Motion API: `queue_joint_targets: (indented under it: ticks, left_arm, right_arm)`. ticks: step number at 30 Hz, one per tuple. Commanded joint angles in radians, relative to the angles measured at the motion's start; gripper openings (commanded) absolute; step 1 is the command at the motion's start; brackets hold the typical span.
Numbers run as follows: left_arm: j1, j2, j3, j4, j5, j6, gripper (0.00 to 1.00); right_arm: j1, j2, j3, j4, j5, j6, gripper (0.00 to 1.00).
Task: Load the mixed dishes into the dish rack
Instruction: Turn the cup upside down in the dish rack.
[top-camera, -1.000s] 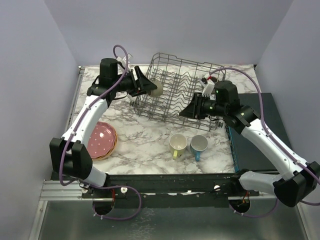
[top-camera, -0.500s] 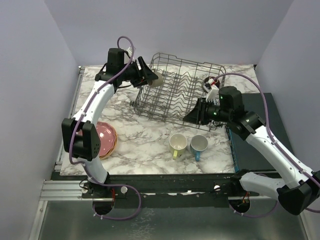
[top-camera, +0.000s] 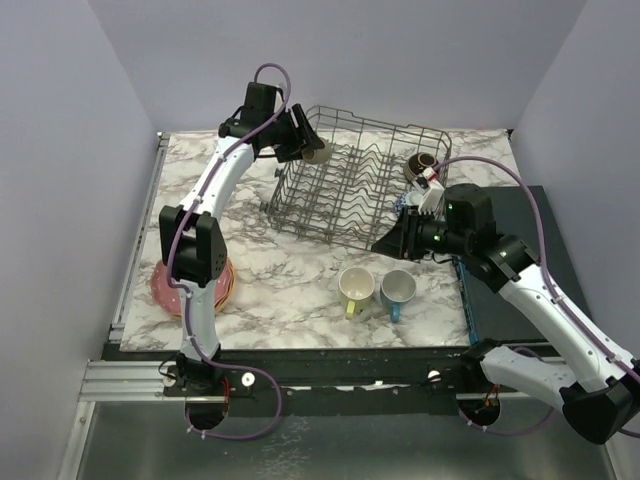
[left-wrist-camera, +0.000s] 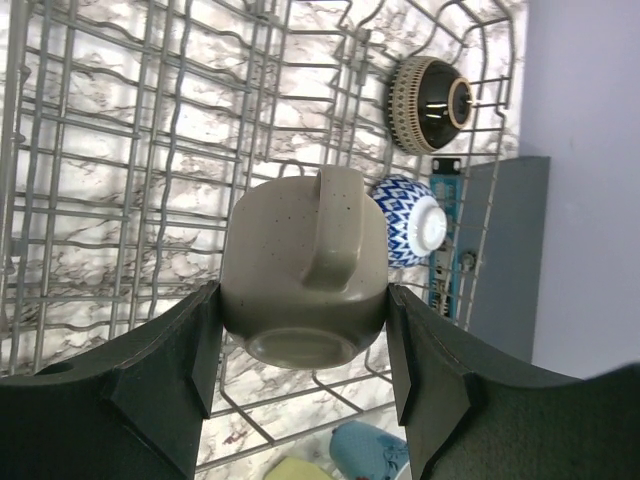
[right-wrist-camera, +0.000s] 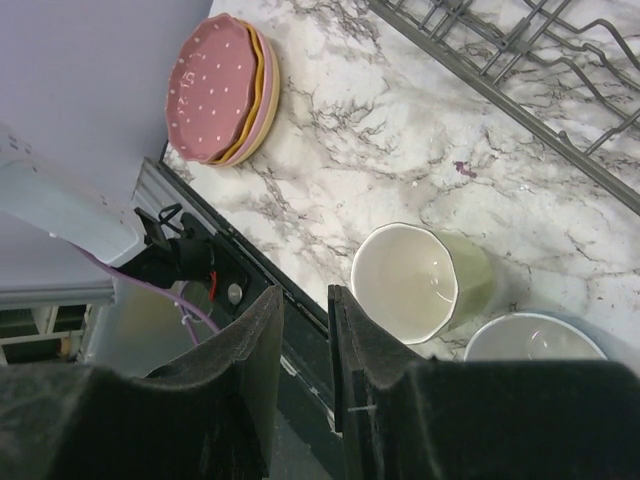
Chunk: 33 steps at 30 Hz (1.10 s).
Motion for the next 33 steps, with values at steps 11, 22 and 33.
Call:
queue_joint_targets:
  ticks: [11, 22, 33]
  left_arm:
    - [-0.056, 0.218, 0.328, -0.2, -0.239, 0.08, 0.0]
    - [-0.063, 0.345, 0.448, -0.221, -0.311, 0.084, 0.0]
    - [-0.064, 0.436, 0.538, -0.218, -0.329, 0.07, 0.0]
  right_arm:
    - [-0.005, -0.068, -0.059, -0.018, -0.029, 0.023, 0.3]
    - [-0.005, -0.08, -0.095, 0.006, -0.066, 0.058, 0.3]
    - [-0.005, -0.064, -0.102, 0.02, -0.072, 0.066, 0.3]
